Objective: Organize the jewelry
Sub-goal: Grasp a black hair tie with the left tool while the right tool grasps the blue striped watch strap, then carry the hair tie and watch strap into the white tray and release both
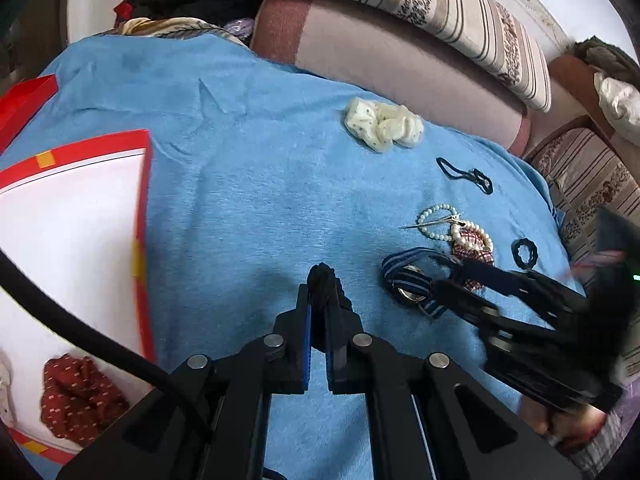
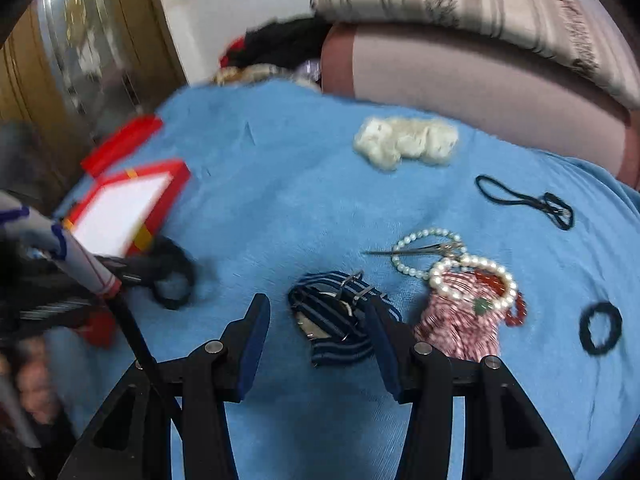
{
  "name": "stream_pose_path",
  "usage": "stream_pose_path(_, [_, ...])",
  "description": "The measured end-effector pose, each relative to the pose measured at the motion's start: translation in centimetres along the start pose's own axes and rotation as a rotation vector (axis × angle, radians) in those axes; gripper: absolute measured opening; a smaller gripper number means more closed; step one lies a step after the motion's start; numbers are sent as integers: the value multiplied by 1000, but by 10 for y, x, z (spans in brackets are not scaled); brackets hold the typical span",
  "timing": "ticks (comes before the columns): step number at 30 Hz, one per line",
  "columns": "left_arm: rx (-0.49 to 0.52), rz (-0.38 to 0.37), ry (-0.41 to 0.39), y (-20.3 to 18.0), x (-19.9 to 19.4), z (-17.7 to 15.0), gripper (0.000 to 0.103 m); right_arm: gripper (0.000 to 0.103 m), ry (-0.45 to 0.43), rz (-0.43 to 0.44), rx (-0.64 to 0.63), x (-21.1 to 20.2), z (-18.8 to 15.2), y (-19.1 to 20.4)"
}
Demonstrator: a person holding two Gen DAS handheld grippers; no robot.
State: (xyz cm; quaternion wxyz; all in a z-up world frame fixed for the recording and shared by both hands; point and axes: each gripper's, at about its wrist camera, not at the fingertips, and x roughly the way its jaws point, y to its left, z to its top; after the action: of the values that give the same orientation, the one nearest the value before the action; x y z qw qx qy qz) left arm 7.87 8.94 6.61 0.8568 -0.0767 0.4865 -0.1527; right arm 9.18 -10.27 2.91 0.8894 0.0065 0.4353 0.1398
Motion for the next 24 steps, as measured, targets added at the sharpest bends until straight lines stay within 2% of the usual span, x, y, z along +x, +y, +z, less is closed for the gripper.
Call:
stream_pose_path(1, [-5, 2, -2, 3, -3, 0, 5, 53, 17, -29, -15, 8, 1, 1])
stream_pose_path(2, [-12, 4, -5, 7, -7, 0, 5, 44, 27, -47, -26, 12, 1, 1])
stream_pose_path(3, [-20, 8, -9, 12, -12, 0, 5, 33, 46, -62, -38, 18, 1, 3])
stream_pose_path(4, [-26, 9, -13, 16, -15, 0, 5, 9, 72, -66, -41, 23, 2, 3])
stream_pose_path(5, [-34, 12, -19, 21, -21, 0, 5, 4, 81, -67, -30, 25, 3, 1])
stream_pose_path(8, [-54, 30, -44, 36, -37, 0, 5, 1, 57, -44, 3, 11, 7, -1])
stream_pose_path(16, [-113, 104, -106, 88, -88, -4, 5, 1, -62, 2, -9, -48, 30, 28])
stream_pose_path(17, [-125, 114, -115, 95, -94, -6, 5, 6, -56, 33, 25, -50, 29, 24])
stream_pose_path(18, [-131, 122, -121, 99, -99, -8, 5, 16, -37, 66, 63, -47, 30, 19])
stream_pose_path(20, [-144, 136, -136, 109, -109, -13, 5, 61, -5, 130, 161, -42, 23, 9])
stream_pose_path(21, [-151, 140, -140, 113, -112, -15, 5, 65, -2, 158, 209, -40, 17, 5])
stream_pose_path(24, [-164, 150, -139, 122, -114, -19, 5, 65, 31, 192, 304, -24, 7, 0])
